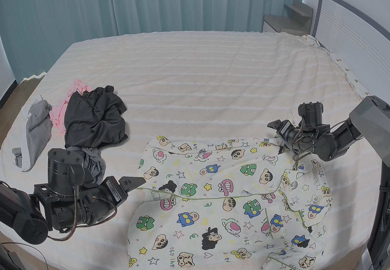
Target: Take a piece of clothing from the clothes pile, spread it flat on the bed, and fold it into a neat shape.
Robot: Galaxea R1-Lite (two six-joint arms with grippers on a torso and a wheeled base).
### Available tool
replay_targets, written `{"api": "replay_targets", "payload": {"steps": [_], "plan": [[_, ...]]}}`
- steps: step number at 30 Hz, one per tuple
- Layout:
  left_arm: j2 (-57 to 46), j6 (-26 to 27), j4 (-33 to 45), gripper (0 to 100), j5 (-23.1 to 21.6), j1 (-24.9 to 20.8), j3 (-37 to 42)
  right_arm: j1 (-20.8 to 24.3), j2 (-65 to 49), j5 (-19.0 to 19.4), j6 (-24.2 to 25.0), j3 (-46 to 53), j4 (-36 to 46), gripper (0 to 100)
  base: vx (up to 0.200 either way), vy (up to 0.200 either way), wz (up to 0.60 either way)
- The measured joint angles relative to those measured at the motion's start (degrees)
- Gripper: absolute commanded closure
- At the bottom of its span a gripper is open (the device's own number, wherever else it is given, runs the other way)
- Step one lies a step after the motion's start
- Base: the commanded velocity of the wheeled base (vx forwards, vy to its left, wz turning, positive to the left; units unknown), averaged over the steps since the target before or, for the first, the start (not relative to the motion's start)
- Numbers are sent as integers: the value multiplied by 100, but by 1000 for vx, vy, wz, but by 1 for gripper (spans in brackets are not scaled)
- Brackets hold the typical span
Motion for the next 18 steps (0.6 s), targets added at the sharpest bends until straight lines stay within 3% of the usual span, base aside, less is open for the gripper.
{"api": "replay_targets", "payload": {"steps": [14, 18], "plan": [[-11, 1, -2, 0, -2, 0, -4, 117, -60, -226, -2, 213, -93, 0, 0, 0, 0], [-11, 1, 0, 0, -2, 0, -4, 105, 155, -533, -11, -162, -112, 0, 0, 0, 0]]}}
